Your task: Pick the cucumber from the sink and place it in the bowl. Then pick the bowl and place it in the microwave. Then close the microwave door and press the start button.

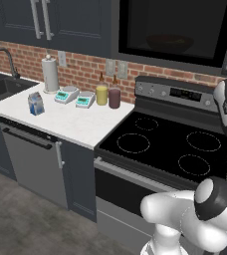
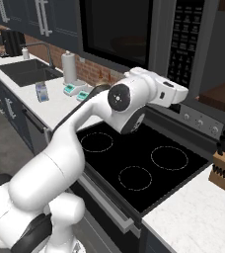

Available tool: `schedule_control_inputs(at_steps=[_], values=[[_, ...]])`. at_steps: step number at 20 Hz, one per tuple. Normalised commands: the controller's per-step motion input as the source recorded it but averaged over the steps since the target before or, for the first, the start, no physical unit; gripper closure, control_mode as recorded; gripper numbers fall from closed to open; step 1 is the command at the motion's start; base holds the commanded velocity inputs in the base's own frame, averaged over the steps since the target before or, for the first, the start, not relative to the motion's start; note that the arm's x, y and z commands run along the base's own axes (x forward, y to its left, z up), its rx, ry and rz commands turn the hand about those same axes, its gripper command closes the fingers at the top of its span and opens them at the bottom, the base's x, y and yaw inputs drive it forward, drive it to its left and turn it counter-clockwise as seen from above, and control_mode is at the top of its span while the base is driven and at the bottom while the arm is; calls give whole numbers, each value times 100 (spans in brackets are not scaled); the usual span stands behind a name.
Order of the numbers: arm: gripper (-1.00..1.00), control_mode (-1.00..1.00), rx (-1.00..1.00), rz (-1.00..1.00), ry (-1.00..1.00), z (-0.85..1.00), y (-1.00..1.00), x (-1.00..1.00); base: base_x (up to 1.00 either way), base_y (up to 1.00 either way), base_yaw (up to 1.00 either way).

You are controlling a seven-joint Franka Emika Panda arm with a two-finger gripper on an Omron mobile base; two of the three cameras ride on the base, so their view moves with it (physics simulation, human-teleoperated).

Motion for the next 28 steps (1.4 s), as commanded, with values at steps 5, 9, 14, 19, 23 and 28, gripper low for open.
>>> schedule_control_inputs(at_steps=[5,9,14,19,23,28], values=[[100,-100,0,0,0,0,0,19,0,0,0],[100,-100,0,0,0,0,0,18,0,0,0],[100,-100,0,0,0,0,-14,15,0,0,0],[100,-100,0,1,0,0,-22,22,0,0,0],[100,-100,0,1,0,-1,-20,47,0,0,0],[100,-100,0,1,0,-13,-11,58,0,0,0]])
